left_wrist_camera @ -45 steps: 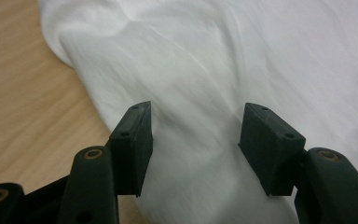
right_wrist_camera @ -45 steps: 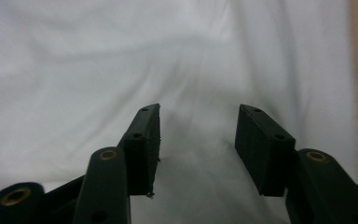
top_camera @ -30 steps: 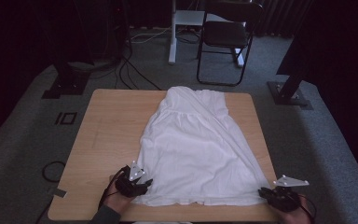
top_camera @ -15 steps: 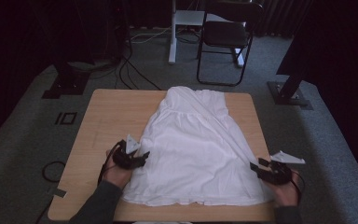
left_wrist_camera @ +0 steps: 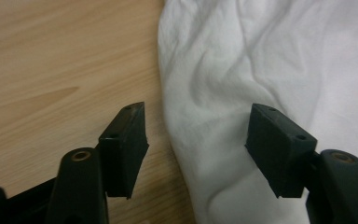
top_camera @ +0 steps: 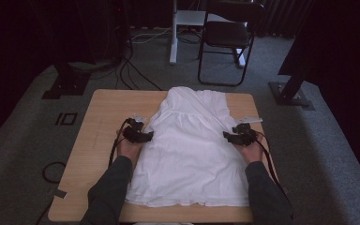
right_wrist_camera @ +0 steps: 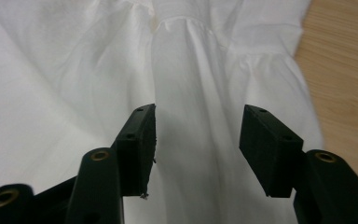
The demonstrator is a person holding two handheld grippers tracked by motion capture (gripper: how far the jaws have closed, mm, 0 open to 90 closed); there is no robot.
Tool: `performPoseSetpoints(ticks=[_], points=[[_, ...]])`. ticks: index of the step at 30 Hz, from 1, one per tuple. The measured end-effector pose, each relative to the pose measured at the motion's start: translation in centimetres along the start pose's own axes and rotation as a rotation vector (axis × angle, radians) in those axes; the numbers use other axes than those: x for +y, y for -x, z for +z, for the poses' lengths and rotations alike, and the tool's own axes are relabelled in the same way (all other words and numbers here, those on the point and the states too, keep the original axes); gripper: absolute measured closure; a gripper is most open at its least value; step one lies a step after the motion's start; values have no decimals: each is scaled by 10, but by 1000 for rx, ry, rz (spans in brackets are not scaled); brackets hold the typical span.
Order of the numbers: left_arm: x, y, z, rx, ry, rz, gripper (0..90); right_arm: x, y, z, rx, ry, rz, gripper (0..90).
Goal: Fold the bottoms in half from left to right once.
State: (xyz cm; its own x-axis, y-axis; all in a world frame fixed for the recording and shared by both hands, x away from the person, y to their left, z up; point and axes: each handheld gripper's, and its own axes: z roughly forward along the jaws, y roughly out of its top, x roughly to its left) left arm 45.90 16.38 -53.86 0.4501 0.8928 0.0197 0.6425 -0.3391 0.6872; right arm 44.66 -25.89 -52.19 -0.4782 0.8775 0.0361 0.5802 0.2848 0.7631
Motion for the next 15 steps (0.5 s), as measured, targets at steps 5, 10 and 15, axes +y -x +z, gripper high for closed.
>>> performPoseSetpoints(ticks=[5,10,15], points=[[-5,0,3,-75,-4,-12,802,6,10,14,-133,-42,9,863],[-16,-4,-8,-63,3,15,891,3,37,1,-227,-4,132,888],[-31,-3,-17,-64,34,21,893,-21,39,19,-204,-94,103,876]])
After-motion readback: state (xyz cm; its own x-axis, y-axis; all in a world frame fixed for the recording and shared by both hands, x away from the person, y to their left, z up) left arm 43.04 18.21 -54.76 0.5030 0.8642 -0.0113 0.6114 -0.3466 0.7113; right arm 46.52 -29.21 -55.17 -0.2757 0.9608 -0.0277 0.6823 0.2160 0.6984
